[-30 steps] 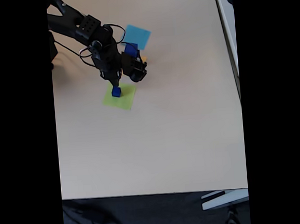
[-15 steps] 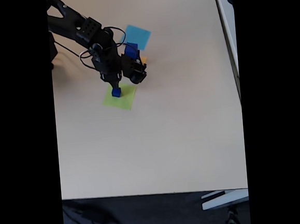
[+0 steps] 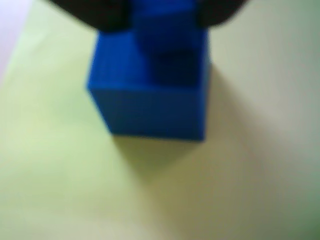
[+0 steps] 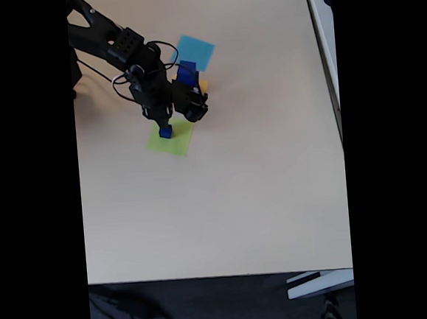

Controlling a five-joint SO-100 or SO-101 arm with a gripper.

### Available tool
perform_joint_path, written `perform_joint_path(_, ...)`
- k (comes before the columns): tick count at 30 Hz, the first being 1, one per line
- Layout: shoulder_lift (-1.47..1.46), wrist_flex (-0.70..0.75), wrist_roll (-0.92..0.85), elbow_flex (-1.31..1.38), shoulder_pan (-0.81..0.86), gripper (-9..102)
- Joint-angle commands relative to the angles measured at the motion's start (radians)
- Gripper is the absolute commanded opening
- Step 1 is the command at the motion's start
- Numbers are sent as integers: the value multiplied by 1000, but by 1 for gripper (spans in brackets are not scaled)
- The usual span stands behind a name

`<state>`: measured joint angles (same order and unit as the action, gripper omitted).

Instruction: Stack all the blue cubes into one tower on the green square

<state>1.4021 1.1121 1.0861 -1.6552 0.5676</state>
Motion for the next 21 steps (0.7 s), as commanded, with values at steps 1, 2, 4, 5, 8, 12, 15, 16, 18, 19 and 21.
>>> perform_joint_path(1, 9, -17, -11, 3, 6, 0)
perform_joint_path(2, 9, -18, -11, 2, 6, 0)
perform_joint_path(4, 9, -21, -11, 2, 6, 0)
perform_joint_path(5, 9, -21, -11, 2, 6, 1)
perform_joint_path(8, 9, -23, -11, 0, 6, 2)
perform_joint_path(12, 9, -26, -9, 0, 5, 3)
perform_joint_path(15, 9, -29, -9, -3, 3, 4)
perform_joint_path(16, 9, -34, -9, -8, 3, 5)
perform_joint_path(18, 9, -40, -9, -12, 3, 6)
perform_joint_path(19, 9, -40, -11, -14, 3, 6)
perform_joint_path(21, 9, -41, -11, -14, 5, 7)
